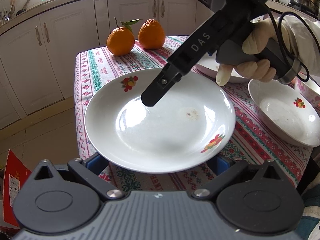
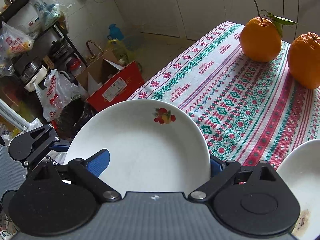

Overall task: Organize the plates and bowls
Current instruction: 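Lift the gripped white plate off the tablecloth with the right gripper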

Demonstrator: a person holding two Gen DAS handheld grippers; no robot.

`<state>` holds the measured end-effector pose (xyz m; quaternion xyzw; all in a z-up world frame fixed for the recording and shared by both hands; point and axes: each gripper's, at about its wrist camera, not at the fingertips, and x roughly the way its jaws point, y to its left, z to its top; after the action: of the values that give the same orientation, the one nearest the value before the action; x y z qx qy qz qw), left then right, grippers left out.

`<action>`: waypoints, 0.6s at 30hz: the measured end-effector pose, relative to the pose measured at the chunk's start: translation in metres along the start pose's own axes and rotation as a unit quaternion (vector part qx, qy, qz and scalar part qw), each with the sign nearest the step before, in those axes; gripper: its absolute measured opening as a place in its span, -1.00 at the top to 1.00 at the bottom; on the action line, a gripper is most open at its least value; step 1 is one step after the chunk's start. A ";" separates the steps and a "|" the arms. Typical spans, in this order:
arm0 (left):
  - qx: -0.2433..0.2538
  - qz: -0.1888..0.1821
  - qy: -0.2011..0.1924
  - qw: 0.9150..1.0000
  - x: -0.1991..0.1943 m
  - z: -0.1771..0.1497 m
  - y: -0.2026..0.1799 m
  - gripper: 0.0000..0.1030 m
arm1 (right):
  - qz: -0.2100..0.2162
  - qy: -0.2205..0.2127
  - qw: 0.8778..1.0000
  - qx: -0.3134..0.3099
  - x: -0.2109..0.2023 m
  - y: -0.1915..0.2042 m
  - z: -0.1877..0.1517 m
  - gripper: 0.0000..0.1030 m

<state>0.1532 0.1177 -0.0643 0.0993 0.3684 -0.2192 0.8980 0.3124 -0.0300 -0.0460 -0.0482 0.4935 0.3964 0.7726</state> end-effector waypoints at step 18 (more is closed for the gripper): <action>-0.008 -0.010 -0.003 1.000 -0.001 -0.002 0.002 -0.98 | -0.022 -0.002 1.000 -0.012 0.001 0.004 -0.002 -1.00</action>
<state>0.1520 0.1210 -0.0651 0.0875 0.3685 -0.2251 0.8977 0.3084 -0.0272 -0.0466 -0.0680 0.4860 0.3851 0.7816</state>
